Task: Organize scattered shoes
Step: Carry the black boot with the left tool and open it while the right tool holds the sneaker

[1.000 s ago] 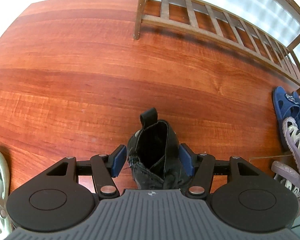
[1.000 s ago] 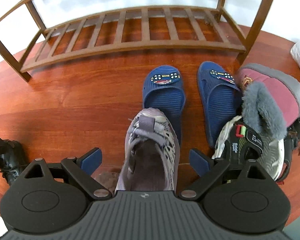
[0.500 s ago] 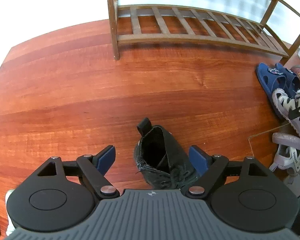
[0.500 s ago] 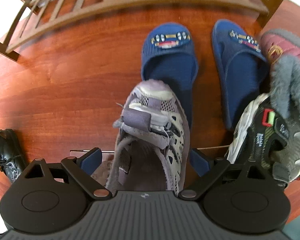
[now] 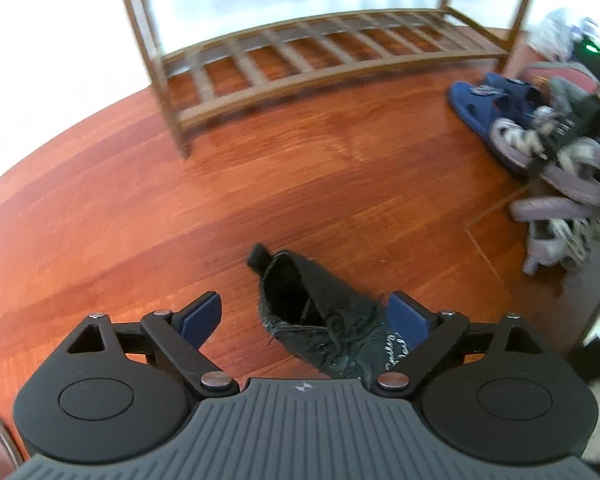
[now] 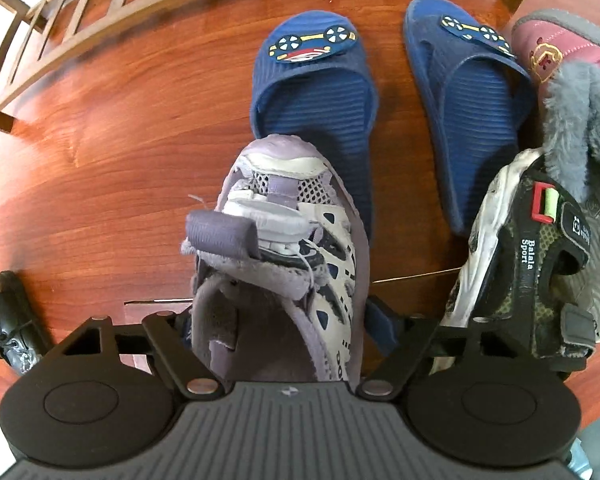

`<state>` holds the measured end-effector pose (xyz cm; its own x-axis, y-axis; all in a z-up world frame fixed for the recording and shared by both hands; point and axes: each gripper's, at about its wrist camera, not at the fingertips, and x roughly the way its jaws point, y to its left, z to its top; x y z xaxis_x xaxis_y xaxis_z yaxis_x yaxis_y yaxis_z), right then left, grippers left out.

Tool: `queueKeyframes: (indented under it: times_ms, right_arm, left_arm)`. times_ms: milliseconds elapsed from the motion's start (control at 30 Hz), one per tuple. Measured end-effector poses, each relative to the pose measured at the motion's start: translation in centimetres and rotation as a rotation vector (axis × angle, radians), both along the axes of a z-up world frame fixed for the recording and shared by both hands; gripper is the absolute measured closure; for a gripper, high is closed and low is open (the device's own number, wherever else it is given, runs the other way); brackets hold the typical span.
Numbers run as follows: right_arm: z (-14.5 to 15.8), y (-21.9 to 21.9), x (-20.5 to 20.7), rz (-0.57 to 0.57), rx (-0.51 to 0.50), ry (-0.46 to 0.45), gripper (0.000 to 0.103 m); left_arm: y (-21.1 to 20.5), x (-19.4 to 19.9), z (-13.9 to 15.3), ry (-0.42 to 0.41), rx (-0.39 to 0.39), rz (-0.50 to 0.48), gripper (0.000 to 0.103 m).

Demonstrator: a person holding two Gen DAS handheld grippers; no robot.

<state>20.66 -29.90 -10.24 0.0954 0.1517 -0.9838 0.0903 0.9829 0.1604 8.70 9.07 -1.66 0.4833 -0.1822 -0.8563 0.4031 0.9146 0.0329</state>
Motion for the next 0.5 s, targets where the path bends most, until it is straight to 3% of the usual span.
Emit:
queueKeyframes:
  times_ms: [233,500]
  right_arm:
    - [2.4,-0.6,-1.3,-0.051,0.041,-0.063,0.022]
    - [7.3,-0.6,-4.7,-0.085,0.077,-0.189,0.022]
  left_arm:
    - [-0.4,-0.2,0.3,0.001,0.039,-0.143,0.008]
    - [1.7,2.2,0.5,-0.004,0.009,-0.126,0.008]
